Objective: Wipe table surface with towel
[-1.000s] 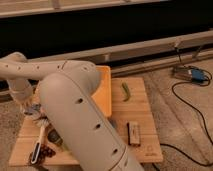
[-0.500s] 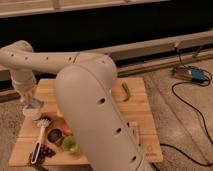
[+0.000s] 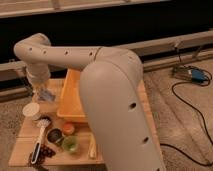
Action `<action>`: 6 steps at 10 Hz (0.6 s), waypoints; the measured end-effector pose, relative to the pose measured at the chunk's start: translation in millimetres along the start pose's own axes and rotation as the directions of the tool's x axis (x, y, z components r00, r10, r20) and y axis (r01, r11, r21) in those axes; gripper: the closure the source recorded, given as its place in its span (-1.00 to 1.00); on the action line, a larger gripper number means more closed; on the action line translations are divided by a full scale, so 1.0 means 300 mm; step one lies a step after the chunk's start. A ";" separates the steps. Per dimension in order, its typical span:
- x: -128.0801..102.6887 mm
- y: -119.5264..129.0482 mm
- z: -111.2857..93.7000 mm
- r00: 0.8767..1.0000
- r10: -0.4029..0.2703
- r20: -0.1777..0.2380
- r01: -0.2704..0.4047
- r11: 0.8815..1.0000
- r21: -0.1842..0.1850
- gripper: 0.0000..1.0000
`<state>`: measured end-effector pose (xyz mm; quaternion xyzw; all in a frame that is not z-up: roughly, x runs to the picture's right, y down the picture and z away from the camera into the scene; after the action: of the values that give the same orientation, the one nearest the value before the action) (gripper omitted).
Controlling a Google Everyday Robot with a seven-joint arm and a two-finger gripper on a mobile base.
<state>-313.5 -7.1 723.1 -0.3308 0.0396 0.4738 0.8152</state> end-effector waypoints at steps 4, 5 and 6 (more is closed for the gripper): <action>0.106 -0.224 -0.068 0.988 0.156 0.024 -0.157 0.986 0.064 1.00; 0.136 -0.272 -0.079 0.981 0.190 0.026 -0.191 0.978 0.078 1.00; 0.170 -0.338 -0.094 0.972 0.234 0.031 -0.236 0.967 0.097 1.00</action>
<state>-197.5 -19.0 732.6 -0.2779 0.0945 0.5676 0.7692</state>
